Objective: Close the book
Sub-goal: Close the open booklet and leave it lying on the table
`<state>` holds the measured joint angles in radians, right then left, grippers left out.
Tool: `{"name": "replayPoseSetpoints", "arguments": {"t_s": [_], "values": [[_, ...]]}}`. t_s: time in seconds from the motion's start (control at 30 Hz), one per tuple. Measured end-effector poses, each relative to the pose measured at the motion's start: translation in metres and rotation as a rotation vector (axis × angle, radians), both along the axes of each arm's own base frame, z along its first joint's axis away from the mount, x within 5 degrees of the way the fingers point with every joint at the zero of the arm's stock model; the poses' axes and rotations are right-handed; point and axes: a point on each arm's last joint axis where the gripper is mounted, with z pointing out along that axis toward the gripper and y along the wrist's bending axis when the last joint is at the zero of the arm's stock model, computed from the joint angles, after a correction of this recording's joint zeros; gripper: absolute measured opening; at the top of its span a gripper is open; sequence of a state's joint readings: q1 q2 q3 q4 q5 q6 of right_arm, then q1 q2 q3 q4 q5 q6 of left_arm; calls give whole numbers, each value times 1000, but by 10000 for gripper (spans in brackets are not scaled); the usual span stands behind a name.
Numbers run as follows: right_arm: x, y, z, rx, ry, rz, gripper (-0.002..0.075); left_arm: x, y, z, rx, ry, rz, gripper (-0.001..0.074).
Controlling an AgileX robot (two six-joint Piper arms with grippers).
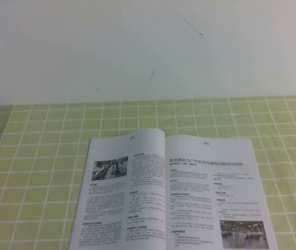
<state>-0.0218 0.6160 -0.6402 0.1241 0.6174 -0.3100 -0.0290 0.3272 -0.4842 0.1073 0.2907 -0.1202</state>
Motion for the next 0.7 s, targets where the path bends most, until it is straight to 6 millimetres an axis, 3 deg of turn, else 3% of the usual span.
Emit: {"name": "replayPoseSetpoints", "arguments": {"t_s": [0.17,0.37,0.53,0.7], "values": [[31,10,-29,-56,235,205,-3,26,-6,-24,-128,194,-32,-4],[65,31,-52,136,326,379,-3,52,-22,-35,-145,477,-164,-4],[89,59,-80,162,391,567,-3,76,-37,-46,-170,601,-289,-4],[106,82,-118,133,511,618,-3,107,-49,-65,-203,657,-375,-4]]}}
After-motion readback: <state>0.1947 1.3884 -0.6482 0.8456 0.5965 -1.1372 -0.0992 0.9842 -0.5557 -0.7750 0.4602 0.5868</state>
